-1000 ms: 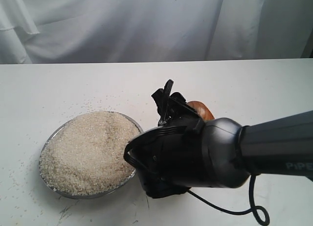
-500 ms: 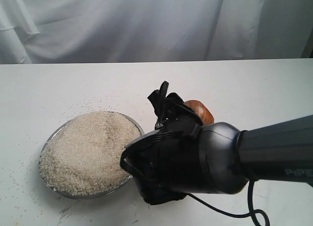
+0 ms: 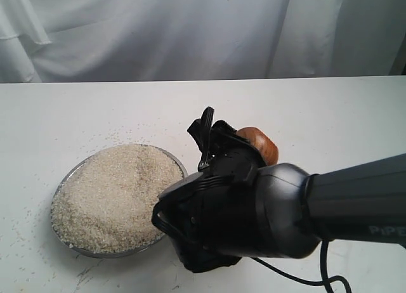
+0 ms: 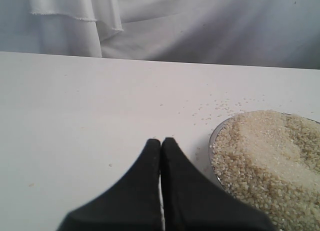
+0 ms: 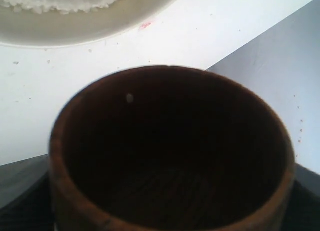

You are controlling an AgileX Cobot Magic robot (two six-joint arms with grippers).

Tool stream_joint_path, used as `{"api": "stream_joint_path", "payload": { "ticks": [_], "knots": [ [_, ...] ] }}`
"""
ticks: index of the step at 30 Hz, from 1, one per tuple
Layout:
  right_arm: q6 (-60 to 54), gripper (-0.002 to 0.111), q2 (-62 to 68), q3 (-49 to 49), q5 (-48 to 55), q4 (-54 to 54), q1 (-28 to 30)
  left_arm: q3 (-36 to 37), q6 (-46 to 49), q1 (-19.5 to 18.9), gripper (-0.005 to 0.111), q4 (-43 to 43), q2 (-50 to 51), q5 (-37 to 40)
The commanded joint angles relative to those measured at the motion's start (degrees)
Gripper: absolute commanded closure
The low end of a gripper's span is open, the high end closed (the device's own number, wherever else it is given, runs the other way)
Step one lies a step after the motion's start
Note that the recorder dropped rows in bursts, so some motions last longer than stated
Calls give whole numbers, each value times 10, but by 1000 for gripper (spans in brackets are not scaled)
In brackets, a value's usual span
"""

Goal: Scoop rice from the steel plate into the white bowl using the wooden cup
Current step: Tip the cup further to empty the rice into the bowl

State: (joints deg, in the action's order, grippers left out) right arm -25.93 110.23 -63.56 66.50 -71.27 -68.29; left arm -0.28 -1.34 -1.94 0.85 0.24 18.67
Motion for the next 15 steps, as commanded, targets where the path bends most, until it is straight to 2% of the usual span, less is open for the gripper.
{"api": "stream_joint_path", "payload": {
  "ticks": [1, 9, 15],
  "knots": [
    [-15, 108, -1, -3, 11, -12, -2, 3, 0, -1, 107, 1, -2, -4],
    [-13, 108, -1, -3, 10, -12, -3, 3, 0, -1, 107, 1, -2, -4],
    [34, 108, -5, -3, 7, 9, -3, 3, 0, -1, 107, 1, -2, -4]
  ]
}}
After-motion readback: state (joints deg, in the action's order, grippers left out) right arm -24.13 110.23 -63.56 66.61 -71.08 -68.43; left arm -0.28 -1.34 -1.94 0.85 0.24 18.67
